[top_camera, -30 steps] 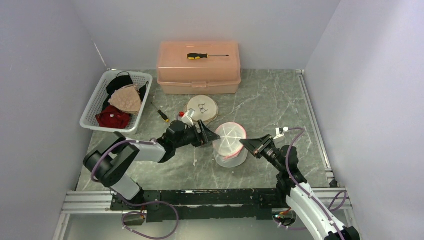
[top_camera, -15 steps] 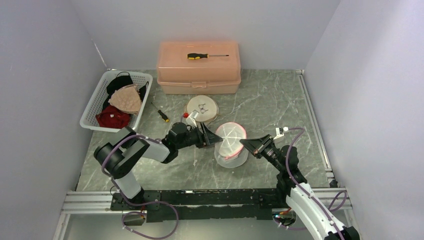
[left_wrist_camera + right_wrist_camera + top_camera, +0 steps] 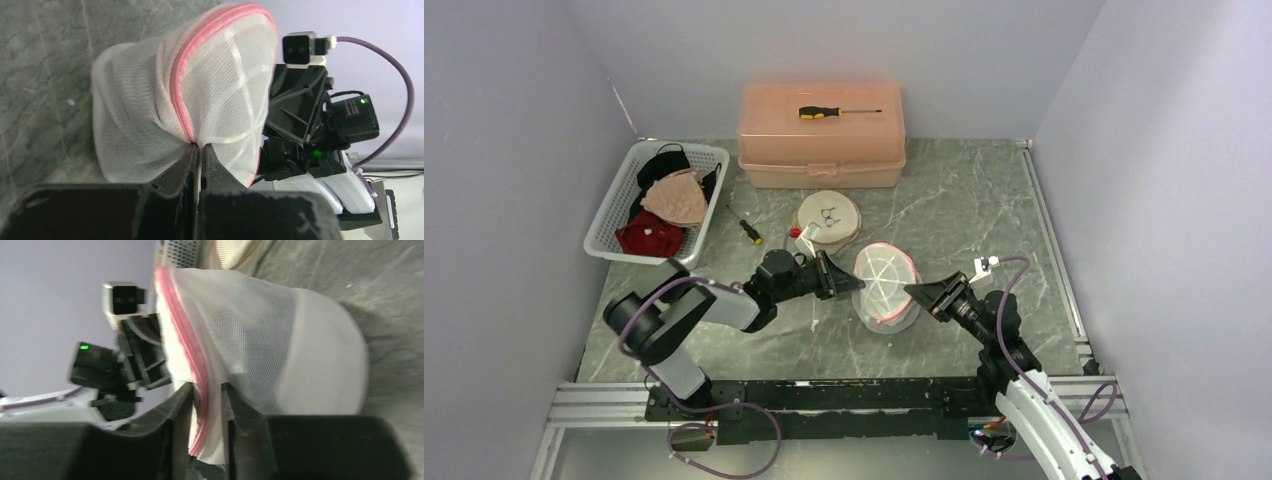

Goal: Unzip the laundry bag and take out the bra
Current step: Adjust the laundry bag at the center of the board.

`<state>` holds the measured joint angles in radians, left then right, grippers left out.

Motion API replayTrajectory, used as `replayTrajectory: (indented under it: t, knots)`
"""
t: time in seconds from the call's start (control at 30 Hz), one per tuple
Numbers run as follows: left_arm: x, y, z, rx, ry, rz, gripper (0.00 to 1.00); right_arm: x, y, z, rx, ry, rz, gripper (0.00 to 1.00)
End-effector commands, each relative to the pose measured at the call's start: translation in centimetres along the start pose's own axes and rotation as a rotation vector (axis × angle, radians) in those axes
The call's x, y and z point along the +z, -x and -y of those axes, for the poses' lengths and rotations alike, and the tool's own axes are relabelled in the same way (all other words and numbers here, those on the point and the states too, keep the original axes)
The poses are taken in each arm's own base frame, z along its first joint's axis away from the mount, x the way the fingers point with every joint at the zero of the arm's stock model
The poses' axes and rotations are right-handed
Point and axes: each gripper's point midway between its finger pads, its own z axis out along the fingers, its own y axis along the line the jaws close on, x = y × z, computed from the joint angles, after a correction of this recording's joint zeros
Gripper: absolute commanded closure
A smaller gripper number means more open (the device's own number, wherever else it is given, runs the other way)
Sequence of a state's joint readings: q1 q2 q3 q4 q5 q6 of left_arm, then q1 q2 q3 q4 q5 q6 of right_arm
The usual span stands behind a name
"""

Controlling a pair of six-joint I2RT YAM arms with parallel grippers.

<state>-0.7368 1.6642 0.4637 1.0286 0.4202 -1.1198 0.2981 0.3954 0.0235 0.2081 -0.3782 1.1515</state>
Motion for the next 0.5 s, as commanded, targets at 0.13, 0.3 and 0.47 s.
replayTrajectory:
  t: [0.13, 0.3, 0.47]
  knots:
    - [-3.0, 1.5, 2.9, 0.123, 0.063, 0.048, 0.97, -0.8, 2.9, -0.2, -0.193, -0.161, 0.072, 0.38]
    - [-4.0, 1.5, 0.5, 0.096, 0.29, 0.009, 0.97, -1.8, 4.1, -0.9, -0.298, -0.207, 0.096, 0.34]
    - [-4.1, 0.9, -0.8, 0.052, 0.353, -0.015, 0.94, -1.9, 3.2, -2.1, -0.357, -0.16, 0.032, 0.34]
